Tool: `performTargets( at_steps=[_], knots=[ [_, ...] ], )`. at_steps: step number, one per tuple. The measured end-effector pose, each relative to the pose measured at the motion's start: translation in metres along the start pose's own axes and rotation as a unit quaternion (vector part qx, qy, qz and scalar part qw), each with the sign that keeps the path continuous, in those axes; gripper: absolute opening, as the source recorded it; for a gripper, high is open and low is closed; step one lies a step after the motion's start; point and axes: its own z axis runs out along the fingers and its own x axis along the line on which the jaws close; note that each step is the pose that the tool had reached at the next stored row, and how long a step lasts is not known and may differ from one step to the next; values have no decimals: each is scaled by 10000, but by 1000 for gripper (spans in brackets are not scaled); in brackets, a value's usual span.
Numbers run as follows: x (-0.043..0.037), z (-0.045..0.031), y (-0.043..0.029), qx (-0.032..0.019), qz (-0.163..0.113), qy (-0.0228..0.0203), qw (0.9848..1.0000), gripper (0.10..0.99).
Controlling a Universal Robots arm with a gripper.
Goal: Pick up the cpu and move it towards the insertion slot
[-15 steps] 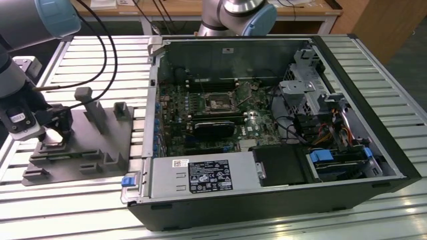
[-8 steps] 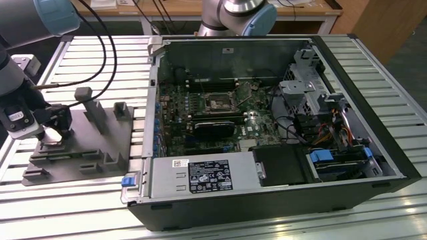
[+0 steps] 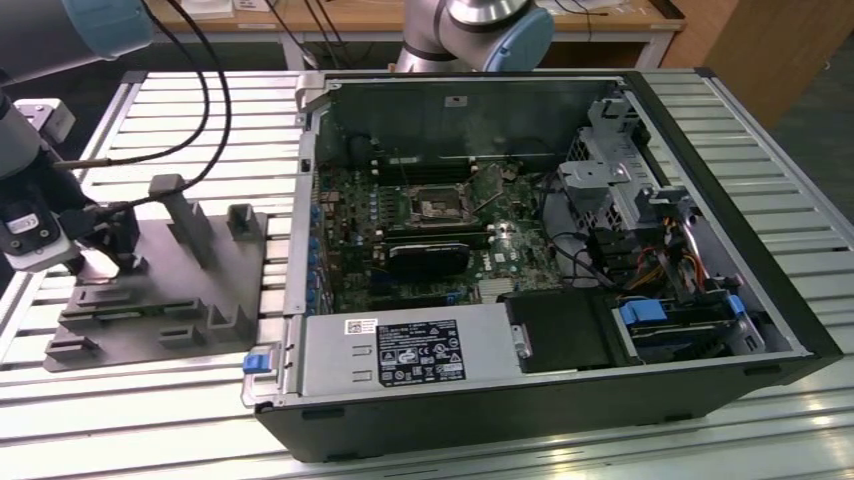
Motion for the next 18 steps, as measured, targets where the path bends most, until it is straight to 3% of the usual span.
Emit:
performTargets(
  at_steps=[18],
  knots=[
    [1, -244, 11, -12, 0, 0, 10000, 549]
  ],
)
